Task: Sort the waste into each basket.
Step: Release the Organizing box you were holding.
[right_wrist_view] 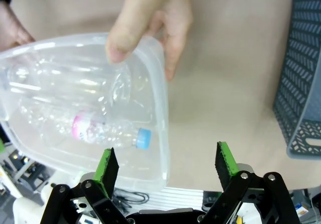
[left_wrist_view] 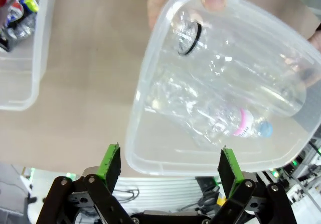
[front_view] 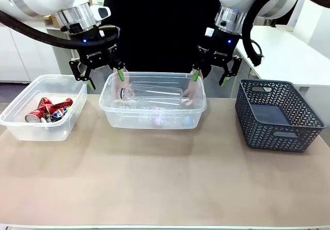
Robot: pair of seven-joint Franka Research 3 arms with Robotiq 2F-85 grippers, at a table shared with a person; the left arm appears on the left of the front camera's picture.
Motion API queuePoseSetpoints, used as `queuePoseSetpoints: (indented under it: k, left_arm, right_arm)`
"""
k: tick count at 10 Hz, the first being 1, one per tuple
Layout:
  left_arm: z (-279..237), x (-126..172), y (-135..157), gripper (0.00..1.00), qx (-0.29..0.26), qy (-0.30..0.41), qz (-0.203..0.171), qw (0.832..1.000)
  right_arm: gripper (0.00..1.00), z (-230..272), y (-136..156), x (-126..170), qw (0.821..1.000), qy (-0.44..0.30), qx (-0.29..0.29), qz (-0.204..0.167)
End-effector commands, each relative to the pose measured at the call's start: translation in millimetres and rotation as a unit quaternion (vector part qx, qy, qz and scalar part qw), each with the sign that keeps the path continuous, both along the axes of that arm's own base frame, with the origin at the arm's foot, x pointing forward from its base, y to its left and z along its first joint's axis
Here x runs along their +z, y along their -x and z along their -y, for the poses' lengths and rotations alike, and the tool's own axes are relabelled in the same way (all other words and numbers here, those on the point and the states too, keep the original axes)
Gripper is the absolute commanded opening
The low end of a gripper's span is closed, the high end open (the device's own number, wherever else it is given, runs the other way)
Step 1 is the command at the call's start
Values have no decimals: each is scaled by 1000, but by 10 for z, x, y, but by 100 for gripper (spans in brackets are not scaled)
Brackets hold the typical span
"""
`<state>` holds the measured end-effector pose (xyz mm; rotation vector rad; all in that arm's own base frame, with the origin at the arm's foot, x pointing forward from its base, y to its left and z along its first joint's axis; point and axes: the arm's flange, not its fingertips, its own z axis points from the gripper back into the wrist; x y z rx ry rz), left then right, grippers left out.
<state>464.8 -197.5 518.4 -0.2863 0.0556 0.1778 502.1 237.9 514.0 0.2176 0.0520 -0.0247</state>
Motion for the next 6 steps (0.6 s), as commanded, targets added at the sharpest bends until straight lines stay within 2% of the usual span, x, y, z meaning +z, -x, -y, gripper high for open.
queuePoseSetpoints:
  k: [1, 2, 3, 4, 5, 6]
  left_arm:
    - [328, 275, 120, 100, 92, -22, -31, 995]
    - [348, 424, 478, 100, 96, -23, -50, 994]
    - [318, 562, 905, 100, 86, -14, -36, 996]
    - [302, 625, 1285, 100, 105, -24, -14, 994]
    - [375, 624, 1646, 100, 99, -32, 0, 995]
    - [456, 591, 1871, 100, 87, -28, 5, 996]
  right_arm:
    - [100, -32, 395, 240, 999, -49, -7, 11]
    - [100, 99, 797, 302, 997, -75, -18, -3]
    - [100, 250, 1268, 362, 994, -106, -30, -2]
    - [100, 310, 1759, 374, 991, -131, -7, 10]
    - [100, 294, 2158, 301, 992, -121, -18, 44]
    - [100, 278, 2354, 243, 990, -125, -27, 62]
